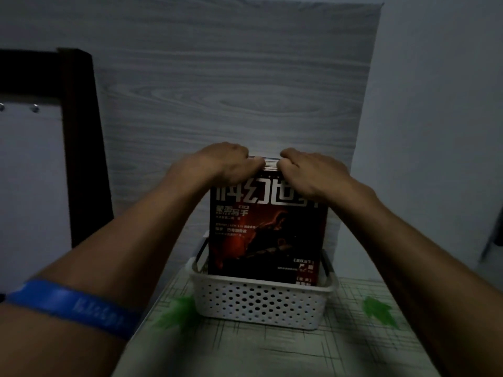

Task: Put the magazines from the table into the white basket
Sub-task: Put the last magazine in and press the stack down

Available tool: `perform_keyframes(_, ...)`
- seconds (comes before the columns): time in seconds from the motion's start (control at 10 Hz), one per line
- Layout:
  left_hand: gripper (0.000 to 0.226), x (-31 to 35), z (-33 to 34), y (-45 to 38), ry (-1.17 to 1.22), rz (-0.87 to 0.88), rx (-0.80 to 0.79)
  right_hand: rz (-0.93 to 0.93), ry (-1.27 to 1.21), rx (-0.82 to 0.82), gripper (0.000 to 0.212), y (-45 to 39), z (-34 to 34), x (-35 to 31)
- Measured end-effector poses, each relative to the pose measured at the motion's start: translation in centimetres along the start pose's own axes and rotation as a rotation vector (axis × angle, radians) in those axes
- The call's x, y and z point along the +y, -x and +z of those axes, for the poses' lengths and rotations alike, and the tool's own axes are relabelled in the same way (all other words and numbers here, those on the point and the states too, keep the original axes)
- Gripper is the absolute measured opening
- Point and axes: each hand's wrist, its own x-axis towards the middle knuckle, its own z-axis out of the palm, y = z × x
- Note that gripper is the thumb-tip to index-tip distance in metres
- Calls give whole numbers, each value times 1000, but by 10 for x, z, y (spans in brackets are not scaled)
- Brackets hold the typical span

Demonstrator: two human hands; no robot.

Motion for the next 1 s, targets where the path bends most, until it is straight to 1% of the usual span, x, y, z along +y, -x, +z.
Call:
perform_keyframes(0.1,47,1,7,1,13,-9,59,-6,0,-57,47,-1,1,0)
perform_keyframes(0.2,50,1,10,4,5,2,112,12,1,-60,49,-2,0,-2)
perform_keyframes(0.3,54,1,9,3,6,42,80,18,-9,-93,46,-3,-2,-3)
perform_keyframes(0.4,56,0,4,0,50,-31,-28,37,-42,-201,43,-6,-9,-6)
perform_keyframes(0.5,59,-1,-3,-8,34,-61,-48,29,-68,-240,43,-11,-11,-5)
perform_keyframes(0.6,59,0,-11,-13,0,-67,-31,21,-74,-263,43,-15,-10,-2)
perform_keyframes(0.7,62,-3,-1,-10,-57,-76,29,-8,-55,-209,43,-15,-4,3)
perform_keyframes(0.8,48,-5,10,0,77,-60,71,-7,-30,-121,46,-10,0,7)
perform_keyframes(0.9,44,4,13,4,82,-31,177,-10,-56,-46,49,-6,6,6)
perform_keyframes(1.0,50,12,0,28,251,-23,255,-61,-178,-39,56,7,-14,7)
